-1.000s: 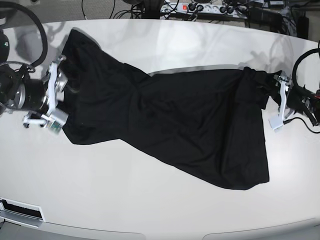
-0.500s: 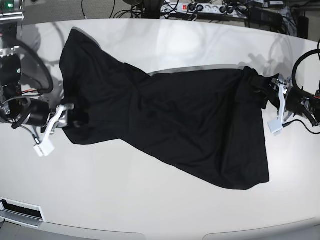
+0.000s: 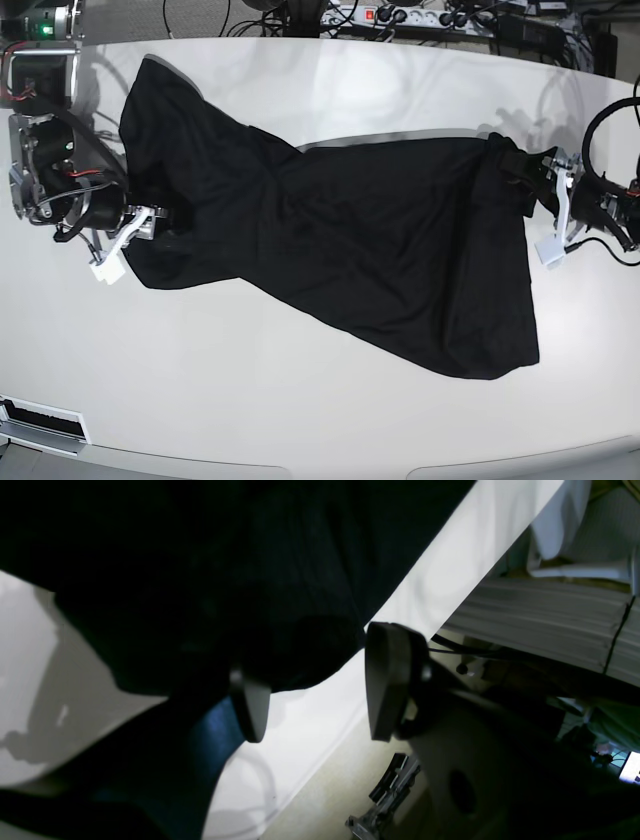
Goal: Layout the t-shirt on the table in an organized manner, then fold the t-shirt properly
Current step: 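Hold the shirt ends with both grippers and stretch it flat, then regrasp the shirt edge with the left gripper near the sleeve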
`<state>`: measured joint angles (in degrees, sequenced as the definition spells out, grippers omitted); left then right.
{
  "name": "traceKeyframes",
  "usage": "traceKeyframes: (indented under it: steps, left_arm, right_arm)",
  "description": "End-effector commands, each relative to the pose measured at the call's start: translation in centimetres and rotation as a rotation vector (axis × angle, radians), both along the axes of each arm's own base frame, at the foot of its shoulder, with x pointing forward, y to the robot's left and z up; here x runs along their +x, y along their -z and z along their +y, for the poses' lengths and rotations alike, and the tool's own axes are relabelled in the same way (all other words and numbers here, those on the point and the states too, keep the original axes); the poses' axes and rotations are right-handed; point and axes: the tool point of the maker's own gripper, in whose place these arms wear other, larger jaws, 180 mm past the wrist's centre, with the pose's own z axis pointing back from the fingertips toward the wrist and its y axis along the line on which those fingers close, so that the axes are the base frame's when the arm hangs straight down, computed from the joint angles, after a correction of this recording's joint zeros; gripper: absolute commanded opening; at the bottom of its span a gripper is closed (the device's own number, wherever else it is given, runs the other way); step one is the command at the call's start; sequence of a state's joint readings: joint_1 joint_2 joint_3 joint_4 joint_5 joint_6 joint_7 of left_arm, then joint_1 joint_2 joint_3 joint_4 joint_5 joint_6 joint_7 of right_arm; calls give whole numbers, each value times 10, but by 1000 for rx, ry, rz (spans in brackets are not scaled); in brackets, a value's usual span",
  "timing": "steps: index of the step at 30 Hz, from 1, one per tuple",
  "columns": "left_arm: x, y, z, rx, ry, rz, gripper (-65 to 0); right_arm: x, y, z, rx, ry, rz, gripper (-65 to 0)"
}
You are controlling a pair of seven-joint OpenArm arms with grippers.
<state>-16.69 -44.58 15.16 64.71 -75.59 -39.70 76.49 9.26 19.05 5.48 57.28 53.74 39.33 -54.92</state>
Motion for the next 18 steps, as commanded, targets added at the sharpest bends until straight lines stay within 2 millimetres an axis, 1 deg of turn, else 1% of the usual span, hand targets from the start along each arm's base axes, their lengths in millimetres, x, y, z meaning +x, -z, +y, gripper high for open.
traceKeyframes:
  steps: [1,3,4,5,8,9,11,13,15,18]
  left_arm:
    - [11,-12,5,-3,-8,-39,-338]
    - [11,-12,5,-4,-8,-39,-338]
    - [11,-12,5,-4,-8,-39,-338]
    - [11,-12,5,-6,-8,-39,-338]
    - [11,-12,4,-9,-10,-39,-338]
    - [11,-13,4,-10,-10,-40,-338]
    - [11,-13,5,-9,-10,-40,-338]
    - [13,-14,5,-8,-11,-44,-338]
    - [18,-18,7,-6,-13,-59,-338]
    - [35,-31,7,-10,-20,-108,-338]
  right_arm:
    - [15,-13,0,5,7,-60,-278]
    - [16,-8,7,-13,1,-67,-294]
    - [17,-6,10,-23,-2,-71,-328]
    - [17,-5,11,-31,-2,-77,-381]
    - [24,-11,11,-22,3,-94,-610]
    - [25,-14,11,-12,-2,-92,-650]
    - [32,-28,13,22,-11,-104,-650]
    - [37,-48,14,53,-35,-128,-650]
    - [40,-72,14,76,-65,-176,-650]
    - [44,-112,10,56,-121,-284,-650]
